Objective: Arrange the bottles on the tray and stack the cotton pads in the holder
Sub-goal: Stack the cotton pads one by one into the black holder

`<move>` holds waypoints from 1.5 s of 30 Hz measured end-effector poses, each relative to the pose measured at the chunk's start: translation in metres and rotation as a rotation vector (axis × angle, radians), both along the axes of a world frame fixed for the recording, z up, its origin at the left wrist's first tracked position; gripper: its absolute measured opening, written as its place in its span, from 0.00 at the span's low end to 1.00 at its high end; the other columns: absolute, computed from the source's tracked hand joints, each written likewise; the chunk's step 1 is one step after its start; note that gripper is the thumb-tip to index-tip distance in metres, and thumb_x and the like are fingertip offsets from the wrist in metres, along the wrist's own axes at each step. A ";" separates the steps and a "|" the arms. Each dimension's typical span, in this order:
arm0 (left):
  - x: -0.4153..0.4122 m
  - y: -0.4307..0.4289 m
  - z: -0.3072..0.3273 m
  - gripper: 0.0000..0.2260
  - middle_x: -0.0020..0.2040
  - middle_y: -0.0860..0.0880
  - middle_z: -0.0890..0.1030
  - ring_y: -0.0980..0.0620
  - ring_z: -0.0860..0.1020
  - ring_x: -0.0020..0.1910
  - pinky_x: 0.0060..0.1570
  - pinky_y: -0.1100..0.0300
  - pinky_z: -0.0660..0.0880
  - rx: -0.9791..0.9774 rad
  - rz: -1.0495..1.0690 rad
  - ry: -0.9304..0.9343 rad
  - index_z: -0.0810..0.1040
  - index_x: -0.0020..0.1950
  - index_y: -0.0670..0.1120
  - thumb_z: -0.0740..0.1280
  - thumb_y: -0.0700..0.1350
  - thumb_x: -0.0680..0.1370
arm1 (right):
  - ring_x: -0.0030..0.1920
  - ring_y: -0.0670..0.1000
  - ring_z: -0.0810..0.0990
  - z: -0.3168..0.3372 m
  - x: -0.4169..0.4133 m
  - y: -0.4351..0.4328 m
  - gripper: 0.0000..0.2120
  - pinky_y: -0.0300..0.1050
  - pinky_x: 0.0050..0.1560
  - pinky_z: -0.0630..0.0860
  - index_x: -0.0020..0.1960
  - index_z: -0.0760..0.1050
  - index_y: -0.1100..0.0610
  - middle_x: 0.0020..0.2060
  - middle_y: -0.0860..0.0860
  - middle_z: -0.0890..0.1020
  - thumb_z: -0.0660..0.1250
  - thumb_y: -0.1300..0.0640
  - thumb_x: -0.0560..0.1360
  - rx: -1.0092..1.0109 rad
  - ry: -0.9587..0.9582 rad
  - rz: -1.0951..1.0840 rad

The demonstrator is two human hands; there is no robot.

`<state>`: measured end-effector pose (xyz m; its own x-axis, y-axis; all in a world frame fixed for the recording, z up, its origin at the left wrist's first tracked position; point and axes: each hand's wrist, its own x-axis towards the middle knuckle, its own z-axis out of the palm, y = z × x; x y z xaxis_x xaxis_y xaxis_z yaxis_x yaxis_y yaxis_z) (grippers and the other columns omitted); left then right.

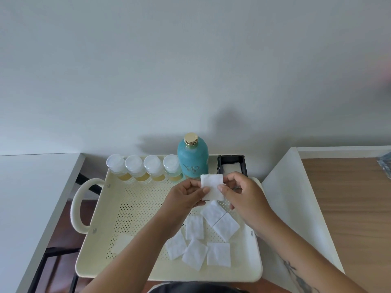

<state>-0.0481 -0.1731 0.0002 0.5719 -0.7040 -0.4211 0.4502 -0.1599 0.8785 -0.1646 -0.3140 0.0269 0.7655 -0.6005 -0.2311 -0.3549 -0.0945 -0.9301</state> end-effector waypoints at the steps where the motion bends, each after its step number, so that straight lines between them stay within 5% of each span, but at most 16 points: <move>1: 0.001 0.001 0.000 0.14 0.49 0.42 0.85 0.48 0.83 0.46 0.50 0.56 0.78 0.016 0.008 -0.016 0.84 0.49 0.47 0.77 0.50 0.67 | 0.28 0.40 0.75 0.002 0.001 -0.003 0.02 0.33 0.30 0.74 0.48 0.78 0.50 0.39 0.48 0.82 0.68 0.54 0.75 -0.021 0.007 0.000; 10: 0.027 0.036 -0.025 0.06 0.41 0.48 0.84 0.51 0.81 0.40 0.45 0.55 0.78 0.496 0.097 -0.394 0.80 0.48 0.49 0.73 0.47 0.74 | 0.38 0.39 0.76 0.014 0.010 -0.047 0.03 0.27 0.35 0.68 0.48 0.78 0.51 0.42 0.42 0.79 0.67 0.52 0.76 -0.289 0.054 -0.130; 14: 0.038 0.057 -0.040 0.05 0.43 0.51 0.83 0.53 0.81 0.43 0.40 0.63 0.73 0.649 0.064 -0.556 0.79 0.48 0.50 0.72 0.47 0.74 | 0.54 0.52 0.74 0.005 0.018 -0.049 0.04 0.53 0.58 0.70 0.44 0.78 0.49 0.50 0.48 0.76 0.67 0.50 0.75 -0.353 0.236 -0.085; 21: 0.047 0.089 -0.049 0.04 0.43 0.56 0.80 0.58 0.77 0.40 0.38 0.65 0.69 0.800 -0.037 -0.744 0.78 0.48 0.50 0.71 0.45 0.75 | 0.52 0.57 0.70 -0.006 0.027 -0.044 0.03 0.48 0.49 0.60 0.44 0.79 0.51 0.46 0.48 0.71 0.67 0.54 0.74 -0.635 0.340 -0.060; 31: 0.040 0.108 -0.052 0.10 0.50 0.52 0.78 0.53 0.76 0.48 0.50 0.59 0.74 0.881 -0.186 -0.780 0.79 0.54 0.48 0.74 0.45 0.73 | 0.49 0.60 0.73 -0.014 0.011 -0.032 0.04 0.50 0.44 0.69 0.48 0.77 0.56 0.48 0.53 0.79 0.68 0.59 0.74 -1.104 0.144 -0.023; 38: 0.036 0.101 -0.056 0.10 0.48 0.51 0.77 0.51 0.76 0.46 0.43 0.60 0.71 1.006 -0.214 -0.762 0.79 0.50 0.48 0.75 0.47 0.71 | 0.63 0.59 0.73 -0.020 0.008 -0.027 0.14 0.54 0.61 0.68 0.45 0.81 0.55 0.45 0.47 0.84 0.59 0.50 0.78 -1.131 0.137 0.153; 45: 0.037 0.099 -0.060 0.06 0.46 0.51 0.77 0.51 0.76 0.44 0.40 0.60 0.72 1.028 -0.228 -0.740 0.78 0.46 0.48 0.73 0.46 0.73 | 0.66 0.60 0.69 -0.024 0.009 -0.029 0.26 0.57 0.68 0.65 0.45 0.81 0.56 0.43 0.49 0.84 0.50 0.41 0.80 -1.162 0.272 0.243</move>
<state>-0.0108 -0.0746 -0.0602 0.8113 -0.3589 -0.4615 -0.2157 -0.9175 0.3343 -0.1552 -0.3435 0.0033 0.8971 -0.4042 0.1785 -0.3822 -0.9126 -0.1456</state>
